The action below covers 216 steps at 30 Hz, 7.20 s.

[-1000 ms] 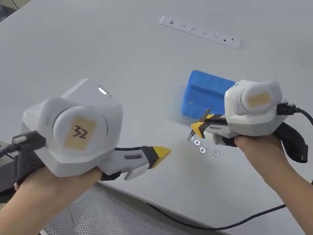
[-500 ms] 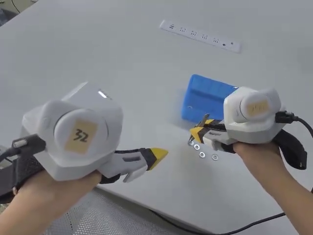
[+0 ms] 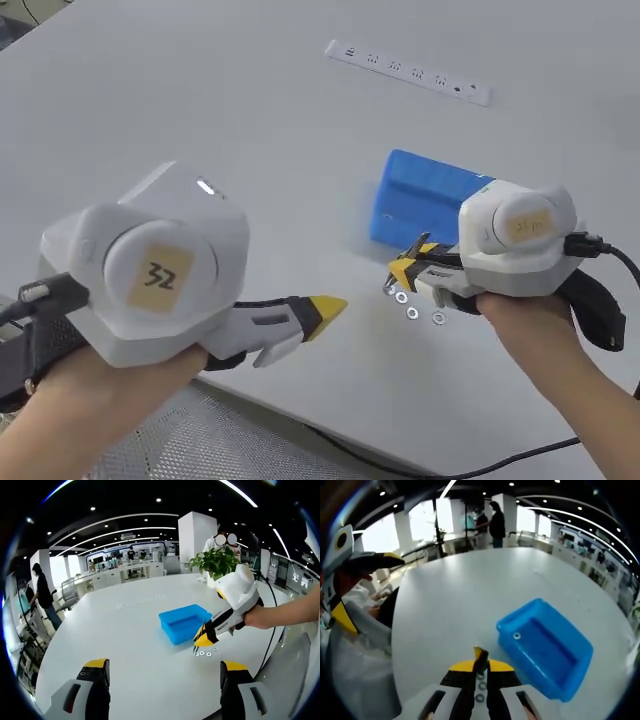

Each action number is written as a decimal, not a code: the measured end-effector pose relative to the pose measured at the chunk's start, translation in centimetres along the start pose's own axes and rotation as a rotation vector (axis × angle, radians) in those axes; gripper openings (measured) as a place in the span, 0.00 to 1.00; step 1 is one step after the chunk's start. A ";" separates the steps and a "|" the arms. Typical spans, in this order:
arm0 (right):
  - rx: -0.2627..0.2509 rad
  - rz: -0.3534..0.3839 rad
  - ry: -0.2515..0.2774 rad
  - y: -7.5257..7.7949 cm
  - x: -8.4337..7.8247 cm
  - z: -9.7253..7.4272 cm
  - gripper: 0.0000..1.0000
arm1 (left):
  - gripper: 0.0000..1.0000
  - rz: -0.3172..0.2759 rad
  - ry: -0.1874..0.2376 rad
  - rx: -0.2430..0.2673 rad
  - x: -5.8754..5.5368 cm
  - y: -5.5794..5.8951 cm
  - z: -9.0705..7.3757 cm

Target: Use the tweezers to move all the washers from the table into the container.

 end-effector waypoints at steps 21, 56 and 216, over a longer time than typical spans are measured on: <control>0.001 0.002 0.029 -0.3 1.8 -2.0 0.03 | 0.99 0.003 0.005 0.010 0.0 -0.1 -0.1; -0.078 -0.045 0.161 4.1 7.8 -2.2 0.03 | 0.93 0.035 -0.023 0.000 -0.6 -0.1 0.1; -0.103 0.137 0.049 1.5 -0.8 -0.4 0.02 | 0.87 0.140 -0.100 -0.085 -1.8 1.6 0.6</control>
Point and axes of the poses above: the centre of the closed fingertips' face, and the gripper's own axes: z roughly forward along the fingers, y roughly to its right, x roughly out of its top, the point moved 4 cm from there along -z, roughly backward along the fingers, and after that the axes turned 13 degrees about z, right-handed, at the moved point
